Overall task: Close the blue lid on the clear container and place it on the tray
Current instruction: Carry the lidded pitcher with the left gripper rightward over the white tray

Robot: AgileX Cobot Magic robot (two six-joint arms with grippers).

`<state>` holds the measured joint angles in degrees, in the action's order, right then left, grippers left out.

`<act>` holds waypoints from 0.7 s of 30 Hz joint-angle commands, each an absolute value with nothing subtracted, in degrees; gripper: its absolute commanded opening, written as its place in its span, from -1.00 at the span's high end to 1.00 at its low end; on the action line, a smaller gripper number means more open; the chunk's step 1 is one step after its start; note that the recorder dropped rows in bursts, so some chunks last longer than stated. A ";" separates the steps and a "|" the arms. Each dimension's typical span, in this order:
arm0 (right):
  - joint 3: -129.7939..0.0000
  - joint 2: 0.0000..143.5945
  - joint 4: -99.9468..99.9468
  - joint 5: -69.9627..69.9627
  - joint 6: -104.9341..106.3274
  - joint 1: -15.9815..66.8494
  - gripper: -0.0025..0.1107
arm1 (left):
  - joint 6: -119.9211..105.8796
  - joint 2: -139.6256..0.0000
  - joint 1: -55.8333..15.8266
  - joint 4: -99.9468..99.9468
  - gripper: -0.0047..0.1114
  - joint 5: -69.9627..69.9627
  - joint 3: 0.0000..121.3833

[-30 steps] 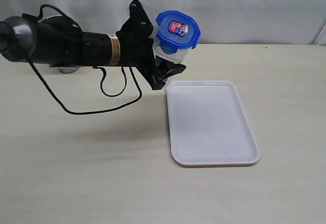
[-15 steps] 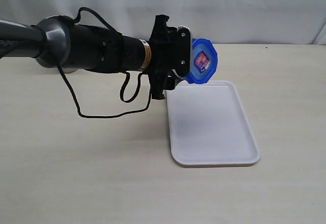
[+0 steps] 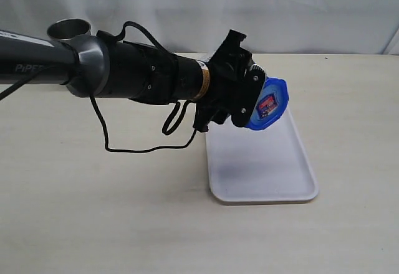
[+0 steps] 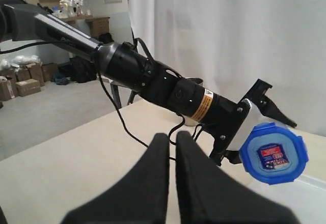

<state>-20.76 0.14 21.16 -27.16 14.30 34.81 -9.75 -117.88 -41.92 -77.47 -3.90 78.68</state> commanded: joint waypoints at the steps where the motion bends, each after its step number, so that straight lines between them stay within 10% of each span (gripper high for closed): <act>1: -17.89 0.00 22.54 -20.75 13.23 34.66 0.87 | -19.68 -117.38 -42.42 -77.33 0.92 2.51 79.22; 21: -14.33 0.00 23.99 -15.68 13.23 34.66 0.87 | -23.75 -117.38 -42.71 -85.82 0.92 5.55 79.75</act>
